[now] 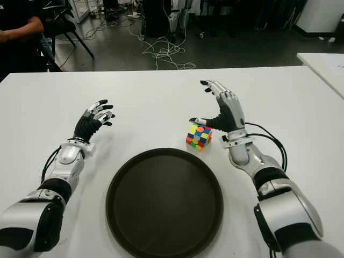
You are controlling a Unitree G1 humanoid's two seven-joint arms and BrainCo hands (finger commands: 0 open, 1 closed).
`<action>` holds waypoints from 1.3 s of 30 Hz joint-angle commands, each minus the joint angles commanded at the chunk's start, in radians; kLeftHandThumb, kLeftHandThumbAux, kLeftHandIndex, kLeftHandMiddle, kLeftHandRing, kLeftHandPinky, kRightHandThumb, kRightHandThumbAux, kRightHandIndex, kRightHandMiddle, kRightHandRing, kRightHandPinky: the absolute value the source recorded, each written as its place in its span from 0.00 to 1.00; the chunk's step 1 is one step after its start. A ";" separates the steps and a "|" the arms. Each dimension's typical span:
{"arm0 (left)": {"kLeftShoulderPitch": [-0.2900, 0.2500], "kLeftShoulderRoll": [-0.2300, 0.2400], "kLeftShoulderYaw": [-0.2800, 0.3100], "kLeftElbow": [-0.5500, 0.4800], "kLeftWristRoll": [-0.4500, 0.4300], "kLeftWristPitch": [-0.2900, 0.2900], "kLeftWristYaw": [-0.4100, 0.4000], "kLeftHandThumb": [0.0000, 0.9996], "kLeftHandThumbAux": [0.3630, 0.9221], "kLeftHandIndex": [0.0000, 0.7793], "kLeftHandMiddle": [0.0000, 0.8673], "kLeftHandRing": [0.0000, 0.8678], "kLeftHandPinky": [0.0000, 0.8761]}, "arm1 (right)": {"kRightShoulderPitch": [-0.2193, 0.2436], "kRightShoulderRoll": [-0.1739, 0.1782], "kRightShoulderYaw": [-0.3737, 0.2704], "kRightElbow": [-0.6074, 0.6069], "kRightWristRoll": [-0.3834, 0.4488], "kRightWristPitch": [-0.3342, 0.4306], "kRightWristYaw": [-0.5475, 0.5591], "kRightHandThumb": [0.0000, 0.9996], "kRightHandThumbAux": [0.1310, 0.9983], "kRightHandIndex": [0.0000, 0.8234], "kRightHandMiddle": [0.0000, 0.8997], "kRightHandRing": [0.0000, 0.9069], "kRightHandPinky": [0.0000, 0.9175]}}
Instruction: Pick up the Rubik's Cube and put it in the plate
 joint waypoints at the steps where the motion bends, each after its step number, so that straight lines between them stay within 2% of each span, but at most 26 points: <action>1: 0.000 0.000 0.000 0.000 0.001 0.000 0.000 0.18 0.50 0.22 0.27 0.35 0.46 | 0.000 0.000 0.001 0.000 -0.001 0.006 0.005 0.00 0.78 0.24 0.27 0.31 0.37; 13: -0.001 0.000 0.001 0.002 -0.001 0.001 -0.004 0.20 0.51 0.22 0.27 0.36 0.46 | 0.001 -0.004 0.027 -0.008 -0.015 0.079 0.028 0.00 0.76 0.23 0.25 0.27 0.32; 24: 0.000 0.000 0.002 0.000 -0.003 0.007 -0.008 0.20 0.50 0.22 0.27 0.35 0.46 | 0.003 -0.009 0.051 -0.015 -0.038 0.103 0.003 0.00 0.78 0.20 0.24 0.28 0.35; 39: 0.002 0.000 -0.001 -0.001 0.000 0.001 -0.002 0.20 0.52 0.22 0.27 0.35 0.46 | 0.005 -0.010 0.075 -0.017 -0.042 0.133 0.015 0.00 0.77 0.21 0.25 0.26 0.29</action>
